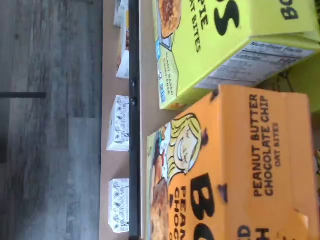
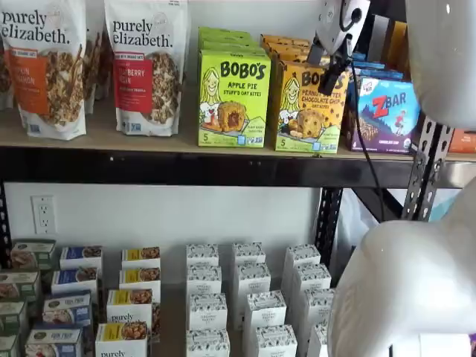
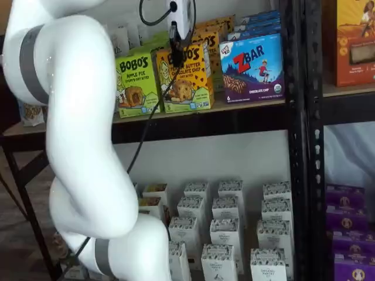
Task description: Pick up the orange box on the top shelf, the fifth box from the left
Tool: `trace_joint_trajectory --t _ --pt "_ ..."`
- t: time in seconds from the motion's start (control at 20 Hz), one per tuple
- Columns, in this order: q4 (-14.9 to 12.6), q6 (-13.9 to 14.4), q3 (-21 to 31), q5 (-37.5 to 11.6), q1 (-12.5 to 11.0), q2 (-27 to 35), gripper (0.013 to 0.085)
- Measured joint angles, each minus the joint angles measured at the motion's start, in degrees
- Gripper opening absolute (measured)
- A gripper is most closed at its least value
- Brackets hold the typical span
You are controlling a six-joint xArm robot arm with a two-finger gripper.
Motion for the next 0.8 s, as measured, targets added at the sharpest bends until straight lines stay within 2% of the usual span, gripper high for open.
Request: trace_joint_trajectory --t 0.55,0.8 --pt "-3.44 1.29 -0.82 1.95 1.80 1.13 0.0850" --pt "-3.54 1.43 1.21 -0.66 2.17 0.32 0.0850"
